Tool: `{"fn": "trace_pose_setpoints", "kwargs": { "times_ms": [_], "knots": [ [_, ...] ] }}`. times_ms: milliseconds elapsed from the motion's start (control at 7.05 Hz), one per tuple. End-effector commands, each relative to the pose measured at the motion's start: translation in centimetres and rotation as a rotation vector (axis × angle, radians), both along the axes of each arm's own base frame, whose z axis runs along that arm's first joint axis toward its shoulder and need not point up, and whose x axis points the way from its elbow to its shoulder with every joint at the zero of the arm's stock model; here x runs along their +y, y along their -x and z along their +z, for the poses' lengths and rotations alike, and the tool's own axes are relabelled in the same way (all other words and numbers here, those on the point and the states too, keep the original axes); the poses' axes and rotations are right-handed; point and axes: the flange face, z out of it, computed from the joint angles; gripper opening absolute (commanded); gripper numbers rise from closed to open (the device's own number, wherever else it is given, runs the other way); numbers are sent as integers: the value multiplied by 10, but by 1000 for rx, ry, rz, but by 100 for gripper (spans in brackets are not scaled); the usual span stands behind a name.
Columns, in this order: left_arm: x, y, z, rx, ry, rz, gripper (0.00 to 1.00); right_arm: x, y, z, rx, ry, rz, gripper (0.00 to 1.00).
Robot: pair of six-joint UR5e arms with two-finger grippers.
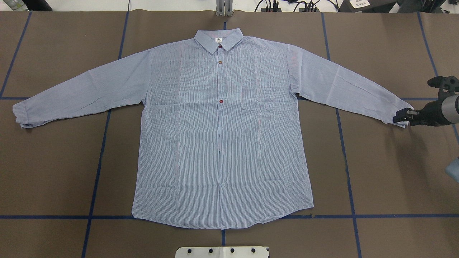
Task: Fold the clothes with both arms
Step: 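Grasp the cuff of the sleeve nearest the right gripper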
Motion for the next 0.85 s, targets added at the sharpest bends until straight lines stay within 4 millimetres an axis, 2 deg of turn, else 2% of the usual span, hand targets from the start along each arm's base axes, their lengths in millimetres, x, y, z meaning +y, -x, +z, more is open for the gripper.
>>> {"fn": "trace_pose_setpoints", "kwargs": {
  "times_ms": [0,284,426,568,710],
  "knots": [
    [0,0,-1,0,-2,0,100,0,2,1,12,-6,6,58],
    [0,0,-2,1,-2,1,100,1,2,3,14,6,19,26],
    [0,0,-1,1,-2,1,100,2,4,2,7,26,34,5],
    [0,0,-2,1,-4,1,100,2,4,1,5,24,34,0],
    [0,1,-2,1,-4,-1,100,0,6,-8,-7,13,31,0]
  ]
}}
